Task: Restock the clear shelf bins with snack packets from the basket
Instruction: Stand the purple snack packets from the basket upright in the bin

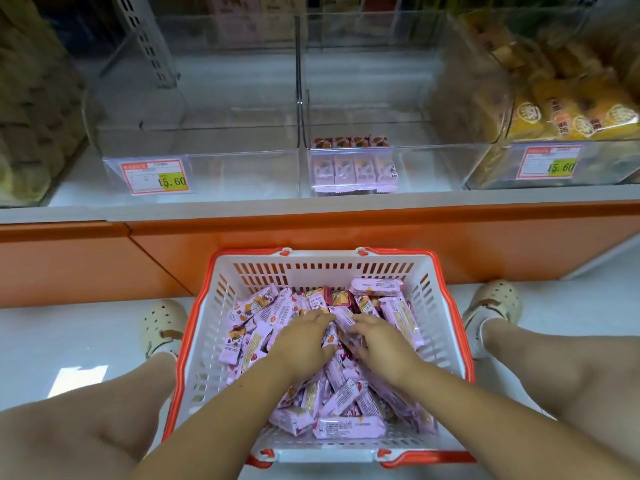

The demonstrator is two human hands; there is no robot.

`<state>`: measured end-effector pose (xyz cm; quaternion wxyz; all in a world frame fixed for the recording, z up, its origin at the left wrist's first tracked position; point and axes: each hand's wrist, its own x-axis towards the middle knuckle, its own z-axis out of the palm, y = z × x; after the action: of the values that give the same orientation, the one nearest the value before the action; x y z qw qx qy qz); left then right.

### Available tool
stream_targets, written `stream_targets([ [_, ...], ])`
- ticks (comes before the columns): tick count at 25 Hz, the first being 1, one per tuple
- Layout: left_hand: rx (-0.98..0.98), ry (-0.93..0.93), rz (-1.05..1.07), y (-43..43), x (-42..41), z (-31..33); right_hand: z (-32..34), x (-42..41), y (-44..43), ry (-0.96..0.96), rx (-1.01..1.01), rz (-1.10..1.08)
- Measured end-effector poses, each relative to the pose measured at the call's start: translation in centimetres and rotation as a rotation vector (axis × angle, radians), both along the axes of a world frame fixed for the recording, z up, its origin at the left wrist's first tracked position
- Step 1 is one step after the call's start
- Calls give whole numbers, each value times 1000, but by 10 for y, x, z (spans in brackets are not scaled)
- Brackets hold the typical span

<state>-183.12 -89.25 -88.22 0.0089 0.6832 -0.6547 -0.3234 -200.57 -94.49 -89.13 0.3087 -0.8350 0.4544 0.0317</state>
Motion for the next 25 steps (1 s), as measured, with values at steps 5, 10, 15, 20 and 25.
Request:
stream_targets([
  [5, -142, 67, 38, -4, 7, 15, 55, 1, -9, -452, 401, -454],
  [10, 23, 410, 166, -7, 10, 30, 78, -2, -23, -656, 602, -641],
  [15, 134, 537, 232, -9, 9, 33, 76, -9, -33, -811, 736, -637],
  [20, 119, 743, 361, -15, 3, 49, 76, -10, -39, -891, 801, -680],
  [25, 189, 887, 507, -13, 4, 44, 73, -5, -33, -908, 817, -683],
])
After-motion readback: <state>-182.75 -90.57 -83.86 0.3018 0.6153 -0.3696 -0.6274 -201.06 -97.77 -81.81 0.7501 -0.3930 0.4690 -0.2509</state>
